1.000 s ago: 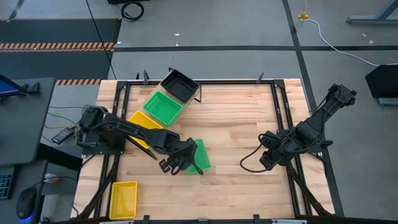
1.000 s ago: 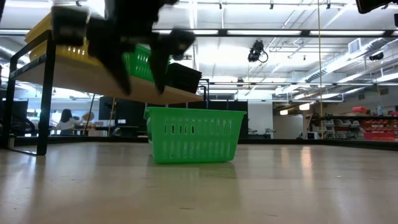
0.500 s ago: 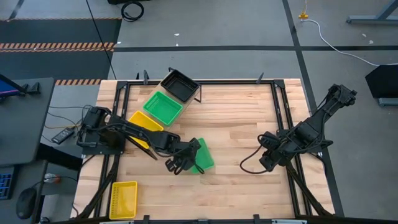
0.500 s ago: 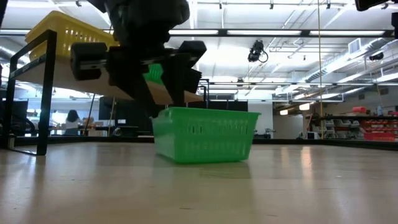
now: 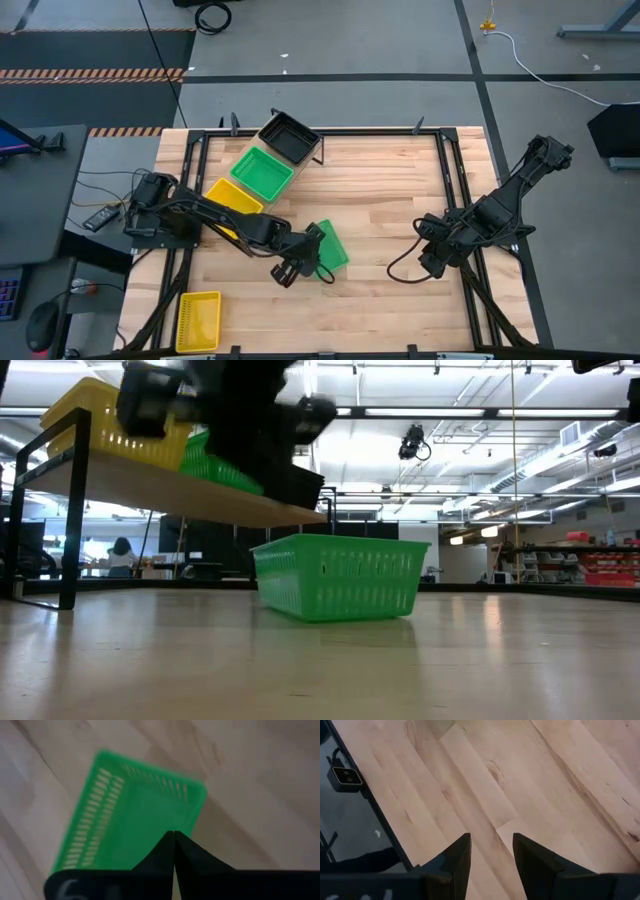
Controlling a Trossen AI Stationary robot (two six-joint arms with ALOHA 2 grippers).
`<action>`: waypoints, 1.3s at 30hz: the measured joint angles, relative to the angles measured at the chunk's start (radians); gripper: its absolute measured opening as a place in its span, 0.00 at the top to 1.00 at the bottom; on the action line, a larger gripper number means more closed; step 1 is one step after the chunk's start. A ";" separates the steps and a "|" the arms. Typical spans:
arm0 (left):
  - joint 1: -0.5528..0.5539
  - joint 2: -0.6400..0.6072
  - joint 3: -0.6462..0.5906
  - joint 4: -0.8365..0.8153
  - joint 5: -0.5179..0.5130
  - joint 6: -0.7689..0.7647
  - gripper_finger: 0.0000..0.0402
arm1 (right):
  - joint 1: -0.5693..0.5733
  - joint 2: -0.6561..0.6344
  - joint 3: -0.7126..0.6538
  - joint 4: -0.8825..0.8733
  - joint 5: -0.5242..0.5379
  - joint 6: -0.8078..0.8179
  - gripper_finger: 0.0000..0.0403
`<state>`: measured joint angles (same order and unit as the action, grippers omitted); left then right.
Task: Stack baskets on shelf by color
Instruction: Stack the green bin on top of the other green bins on the shelf
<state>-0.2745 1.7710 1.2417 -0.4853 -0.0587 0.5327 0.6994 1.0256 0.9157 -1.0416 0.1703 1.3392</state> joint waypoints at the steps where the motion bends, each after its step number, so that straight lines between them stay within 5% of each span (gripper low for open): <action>1: -0.001 0.000 0.024 -0.013 0.000 -0.009 0.98 | 0.000 0.000 0.000 0.000 0.000 0.000 0.62; 13: 0.040 -0.002 0.439 -0.364 -0.036 -0.026 0.99 | 0.000 0.000 0.000 0.006 0.031 0.055 0.62; 19: 0.059 -0.003 0.480 -0.532 0.059 -0.003 1.00 | 0.000 0.000 0.000 0.014 0.095 0.052 0.62; 28: 0.058 -0.002 0.239 -0.389 0.114 0.115 0.81 | 0.000 0.004 0.000 0.017 0.211 0.108 0.62; 39: 0.056 0.000 -0.053 -0.007 0.004 0.134 0.49 | 0.000 0.004 0.000 0.069 0.227 0.082 0.62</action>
<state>-0.2180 1.7706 1.1888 -0.4927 -0.0549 0.6664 0.6991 1.0294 0.9157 -0.9730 0.3974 1.4213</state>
